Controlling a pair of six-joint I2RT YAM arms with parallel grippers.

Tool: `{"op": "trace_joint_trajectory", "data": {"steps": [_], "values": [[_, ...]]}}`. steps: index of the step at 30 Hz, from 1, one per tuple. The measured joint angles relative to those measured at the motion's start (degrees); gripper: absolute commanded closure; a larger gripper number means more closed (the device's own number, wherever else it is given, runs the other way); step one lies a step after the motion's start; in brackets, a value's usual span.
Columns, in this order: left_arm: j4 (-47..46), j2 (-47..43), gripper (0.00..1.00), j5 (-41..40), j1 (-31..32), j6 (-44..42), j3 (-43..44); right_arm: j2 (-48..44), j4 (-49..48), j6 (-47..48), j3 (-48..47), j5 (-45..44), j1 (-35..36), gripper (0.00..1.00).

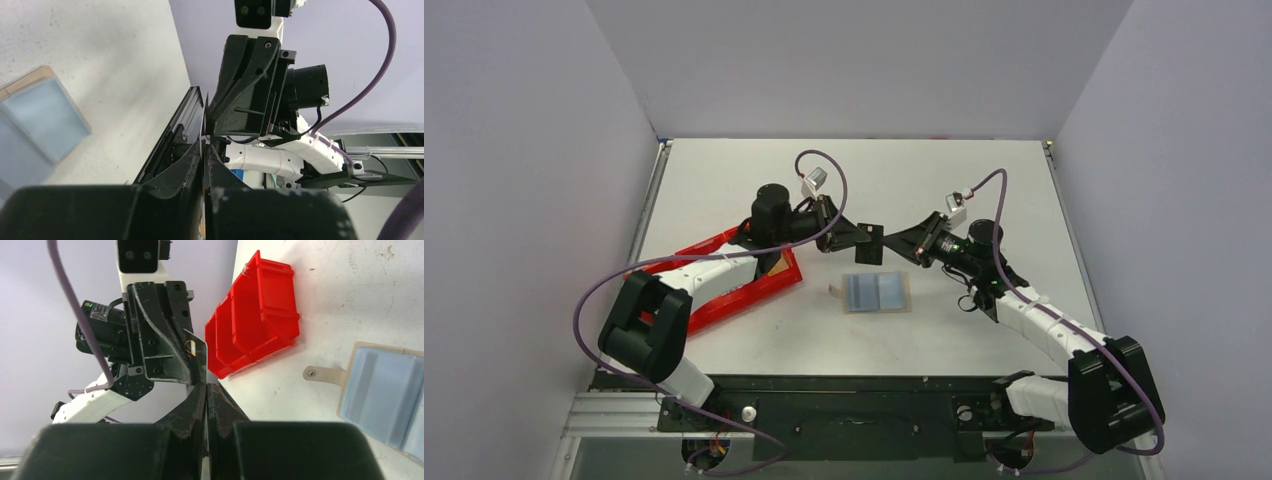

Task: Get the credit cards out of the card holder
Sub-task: Place the credit card in the storage box.

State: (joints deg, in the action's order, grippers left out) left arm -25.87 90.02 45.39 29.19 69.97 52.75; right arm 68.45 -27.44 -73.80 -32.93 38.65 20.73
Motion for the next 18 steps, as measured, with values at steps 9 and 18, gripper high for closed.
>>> {"op": "trace_joint_trajectory", "data": {"steps": [9,18], "values": [[-0.61,0.28,1.0,0.28,0.35,0.02,0.0,0.37,6.27,5.14,-2.08,-1.6,0.74,0.27],[11.76,-0.39,1.0,-4.33,0.39,-7.54,0.48,-5.53,26.82,17.99,-8.0,-13.64,1.51,0.25]]}}
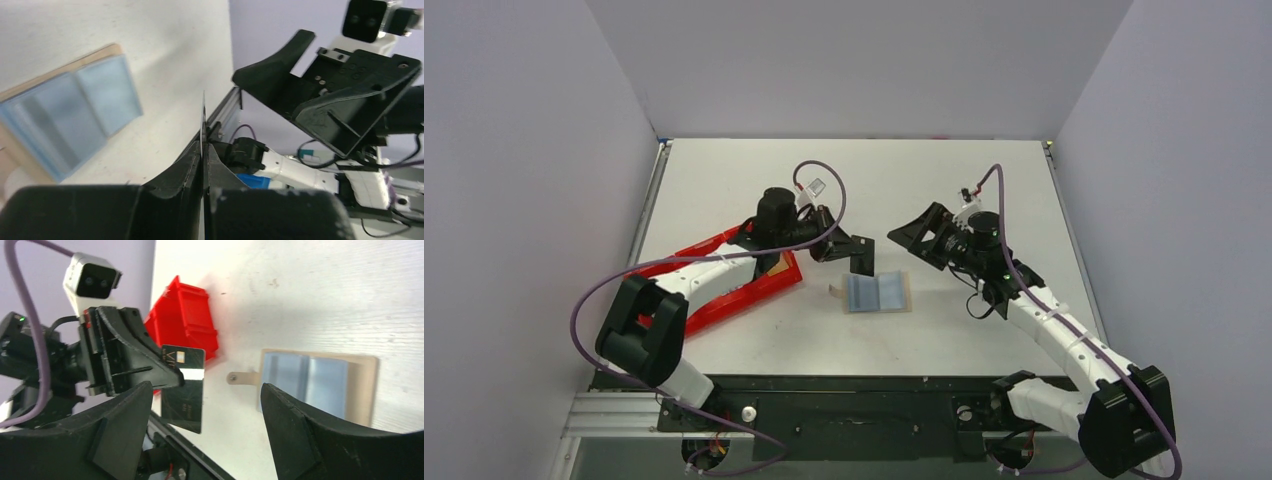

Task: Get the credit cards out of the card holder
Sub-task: Place the credit card in the storage box.

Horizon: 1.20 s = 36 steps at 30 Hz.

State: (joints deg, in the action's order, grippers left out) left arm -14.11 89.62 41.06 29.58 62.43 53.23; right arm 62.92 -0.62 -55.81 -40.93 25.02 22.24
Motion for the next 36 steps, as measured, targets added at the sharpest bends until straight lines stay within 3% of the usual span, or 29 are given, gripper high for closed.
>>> {"op": "trace_joint_trajectory", "data": {"steps": [7,16,22,29,36], "values": [[20.85,-7.85,1.0,-10.54,-3.23,-10.6,1.42,-1.11,8.39,4.44,-0.22,-6.45,0.26,0.25],[42.03,-22.25,1.0,-23.47,-18.58,-21.86,1.44,0.83,11.87,7.28,-0.26,-9.25,1.92,0.25],[57.16,-26.03,1.0,-33.46,-28.48,-28.85,2.1,3.85,12.68,8.59,-1.09,-10.29,3.43,0.25],[66.75,-26.32,1.0,-43.85,-39.06,-33.66,4.04,6.58,12.7,9.33,-3.06,-9.38,3.69,0.25],[69.72,-25.38,1.0,-51.82,-42.1,-34.71,4.52,8.59,12.83,10.43,-3.76,-7.5,4.09,0.25]]}}
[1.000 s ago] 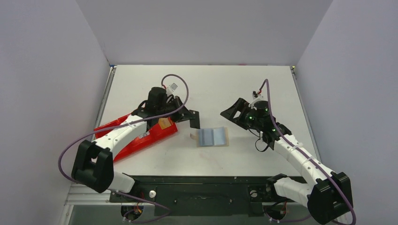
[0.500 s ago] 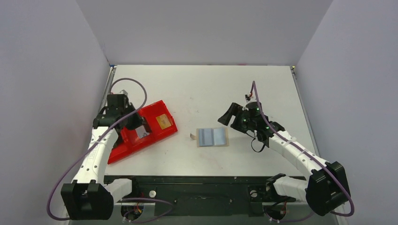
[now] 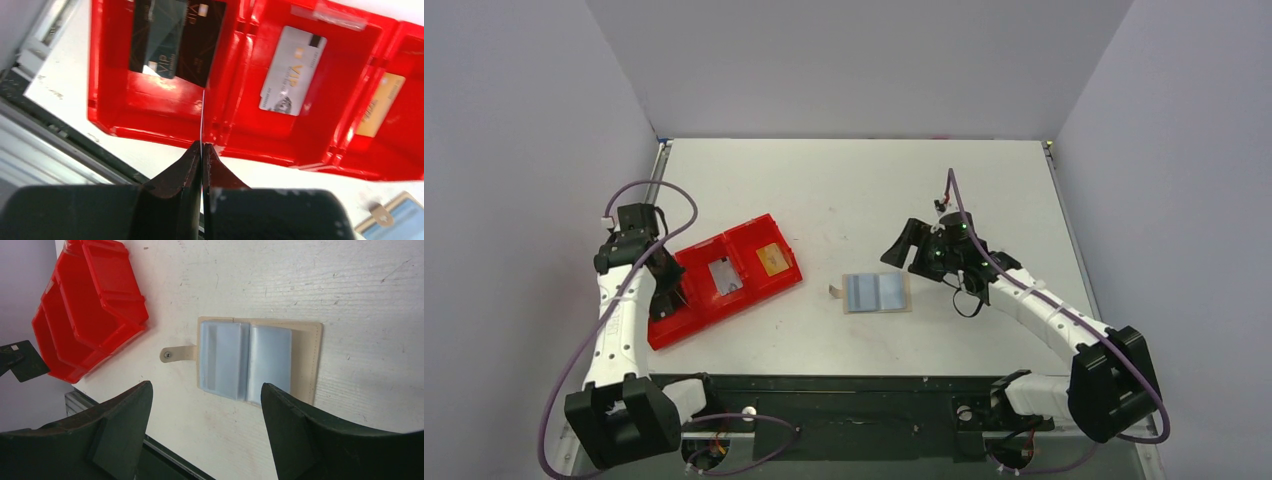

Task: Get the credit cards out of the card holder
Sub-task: Place the credit card in the storage box.

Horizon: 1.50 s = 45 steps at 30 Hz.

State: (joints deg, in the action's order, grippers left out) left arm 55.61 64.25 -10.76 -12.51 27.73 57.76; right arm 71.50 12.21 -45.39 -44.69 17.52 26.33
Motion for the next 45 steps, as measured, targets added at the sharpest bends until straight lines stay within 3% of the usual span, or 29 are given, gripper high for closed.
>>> {"op": "trace_joint_trajectory", "data": {"steps": [14,30,32,33,35,45], "values": [[1.44,8.37,1.0,-18.8,1.31,0.31,3.45,3.06,3.04,2.14,-2.34,3.45,0.04,0.25],[-0.7,13.38,1.0,-25.11,4.66,0.63,1.14,3.21,4.66,2.8,-3.41,3.91,0.04,0.25],[-0.98,14.23,0.92,-25.2,4.66,0.7,0.68,3.37,4.66,2.8,-3.45,3.91,0.07,0.25],[-0.98,14.56,0.78,-25.2,4.66,0.74,0.66,3.37,4.68,2.8,-3.45,3.91,0.22,0.25],[-1.22,14.84,0.69,-25.31,4.66,0.83,0.66,3.45,4.63,2.78,-3.54,3.91,0.48,0.25],[-1.88,14.86,0.59,-25.86,4.66,1.62,0.68,4.66,4.63,2.78,-3.87,3.89,1.14,0.25]]}}
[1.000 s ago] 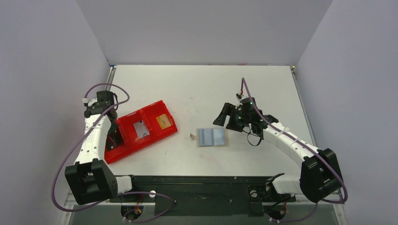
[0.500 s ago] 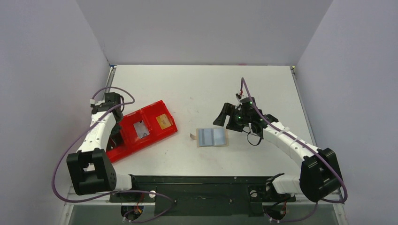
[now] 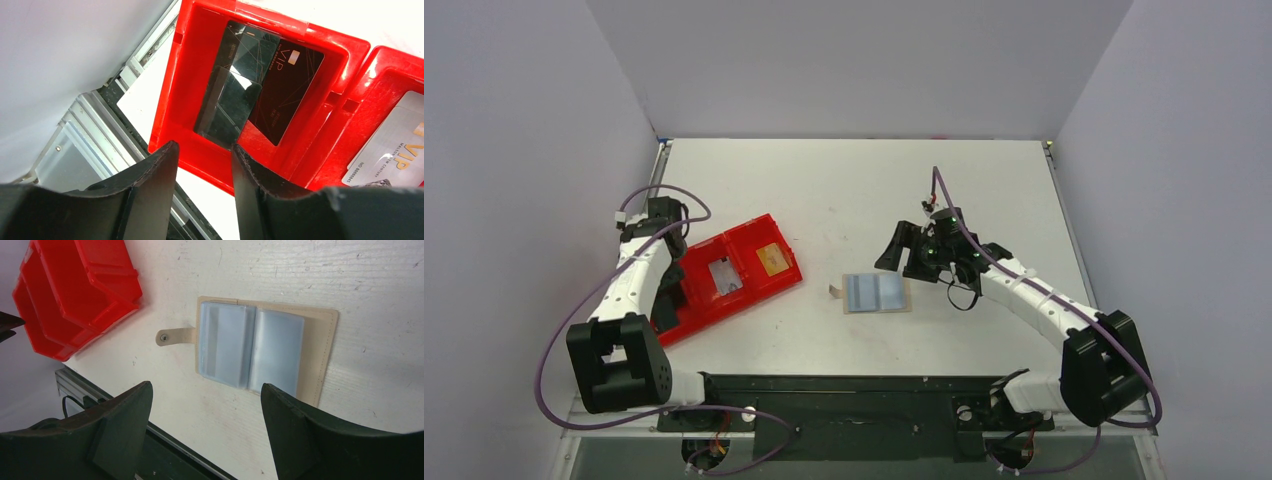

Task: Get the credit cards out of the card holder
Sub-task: Place the credit card in the storage box.

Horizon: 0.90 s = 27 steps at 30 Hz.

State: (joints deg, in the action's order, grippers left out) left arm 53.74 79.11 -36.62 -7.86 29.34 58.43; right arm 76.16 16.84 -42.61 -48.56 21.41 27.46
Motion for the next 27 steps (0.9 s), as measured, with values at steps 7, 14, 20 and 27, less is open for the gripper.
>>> {"op": "trace_joint_trajectory", "data": {"steps": [7,14,20,27], "values": [[-0.02,-0.48,0.53,0.81,1.01,-0.04,0.02,0.48,0.0,0.0,-0.11,-0.37,0.13,0.25],[0.02,-1.75,0.49,5.6,7.17,-0.02,2.38,0.61,0.44,0.0,-0.66,-2.54,1.16,0.25],[-1.27,-2.6,0.47,11.74,15.76,0.39,5.2,0.61,0.83,-0.02,-1.22,-5.49,2.16,0.25],[-4.68,-2.47,0.44,20.26,25.16,2.27,5.88,0.61,1.29,-0.24,-1.7,-10.25,3.48,0.25]]}}
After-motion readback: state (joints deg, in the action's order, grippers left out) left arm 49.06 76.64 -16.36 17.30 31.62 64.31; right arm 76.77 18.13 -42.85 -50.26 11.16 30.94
